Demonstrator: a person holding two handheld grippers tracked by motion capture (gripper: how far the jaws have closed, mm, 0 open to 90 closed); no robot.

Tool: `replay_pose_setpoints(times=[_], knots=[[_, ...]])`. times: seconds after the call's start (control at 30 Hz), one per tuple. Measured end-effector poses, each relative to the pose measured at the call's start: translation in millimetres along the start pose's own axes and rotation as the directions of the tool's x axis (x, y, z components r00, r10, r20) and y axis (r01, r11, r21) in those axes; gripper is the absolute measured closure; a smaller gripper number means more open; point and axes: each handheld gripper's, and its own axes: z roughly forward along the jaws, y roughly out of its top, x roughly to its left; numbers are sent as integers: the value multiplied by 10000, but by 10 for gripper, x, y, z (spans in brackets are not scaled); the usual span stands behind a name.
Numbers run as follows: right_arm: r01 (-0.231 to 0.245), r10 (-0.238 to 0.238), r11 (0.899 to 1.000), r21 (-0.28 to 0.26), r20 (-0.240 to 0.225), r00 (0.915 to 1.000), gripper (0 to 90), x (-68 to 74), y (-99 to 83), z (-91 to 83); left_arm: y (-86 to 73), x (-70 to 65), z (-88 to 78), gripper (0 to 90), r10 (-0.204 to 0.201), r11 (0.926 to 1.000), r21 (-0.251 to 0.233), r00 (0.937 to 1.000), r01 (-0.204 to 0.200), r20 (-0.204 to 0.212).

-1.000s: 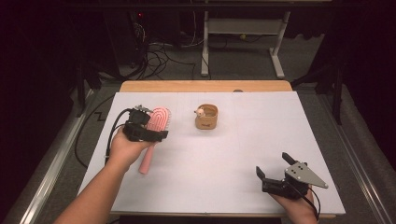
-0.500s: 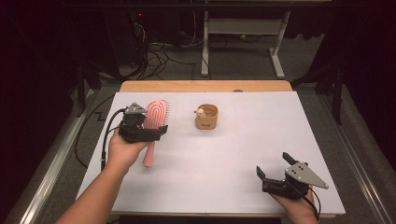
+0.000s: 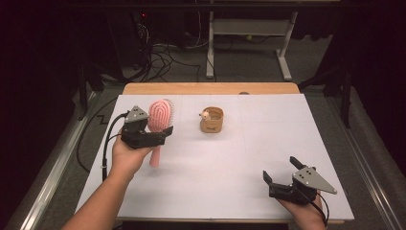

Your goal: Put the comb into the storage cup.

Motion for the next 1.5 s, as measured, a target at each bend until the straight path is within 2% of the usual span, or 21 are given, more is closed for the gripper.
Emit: replay_pose_setpoints(times=[0.37,0.8,1.23,1.5], knots=[[14,-14,10000,-9,-6,10000,4,4,1,-4,-37,-142,5,193,473,9970,-637,9968,-432,641],[86,-86,10000,6,-24,10000,4,9,-1,2,-76,-245,-4,193,731,9918,-1127,9906,-599,1159],[110,-110,9999,37,-62,9999,4,13,-6,3,-95,-401,25,193,1286,9832,-1509,9765,-1027,1729],[104,-104,9999,55,-70,9999,4,18,-7,3,-81,-552,49,193,1606,9771,-1685,9694,-1296,1858]])
